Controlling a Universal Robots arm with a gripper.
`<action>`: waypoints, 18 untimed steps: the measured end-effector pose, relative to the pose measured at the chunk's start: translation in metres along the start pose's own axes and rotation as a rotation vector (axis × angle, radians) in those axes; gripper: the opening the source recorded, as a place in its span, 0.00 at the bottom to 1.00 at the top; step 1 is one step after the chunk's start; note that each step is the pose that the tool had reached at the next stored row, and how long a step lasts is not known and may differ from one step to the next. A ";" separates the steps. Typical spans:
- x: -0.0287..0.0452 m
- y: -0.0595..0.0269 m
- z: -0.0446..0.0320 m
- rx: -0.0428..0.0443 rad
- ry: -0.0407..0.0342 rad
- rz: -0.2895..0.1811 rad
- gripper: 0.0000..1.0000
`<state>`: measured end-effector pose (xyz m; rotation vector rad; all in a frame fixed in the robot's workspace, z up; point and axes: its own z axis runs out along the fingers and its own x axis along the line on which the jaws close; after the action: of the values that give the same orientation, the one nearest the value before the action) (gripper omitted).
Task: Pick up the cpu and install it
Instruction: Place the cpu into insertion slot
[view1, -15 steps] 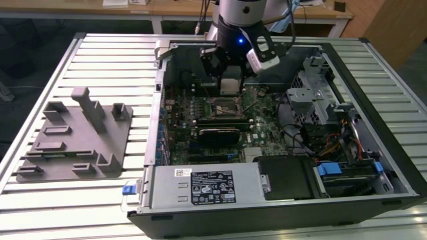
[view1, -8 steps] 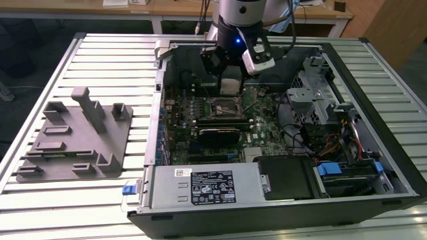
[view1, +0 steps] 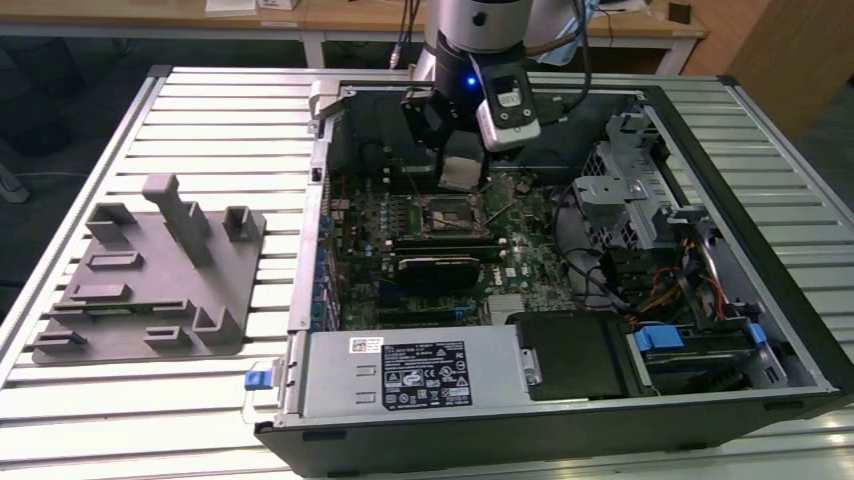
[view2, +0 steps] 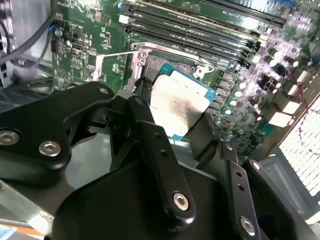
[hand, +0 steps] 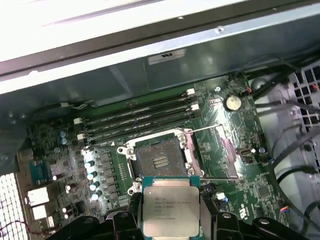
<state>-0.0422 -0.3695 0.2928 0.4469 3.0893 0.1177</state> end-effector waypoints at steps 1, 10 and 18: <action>0.0000 0.0000 0.0000 0.0000 -0.0008 0.011 0.54; 0.0000 0.0000 0.0000 0.0008 -0.0081 0.105 0.54; 0.0000 0.0000 0.0000 0.0013 -0.0148 0.191 0.54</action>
<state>-0.0422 -0.3696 0.2927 0.7391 3.0254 0.1143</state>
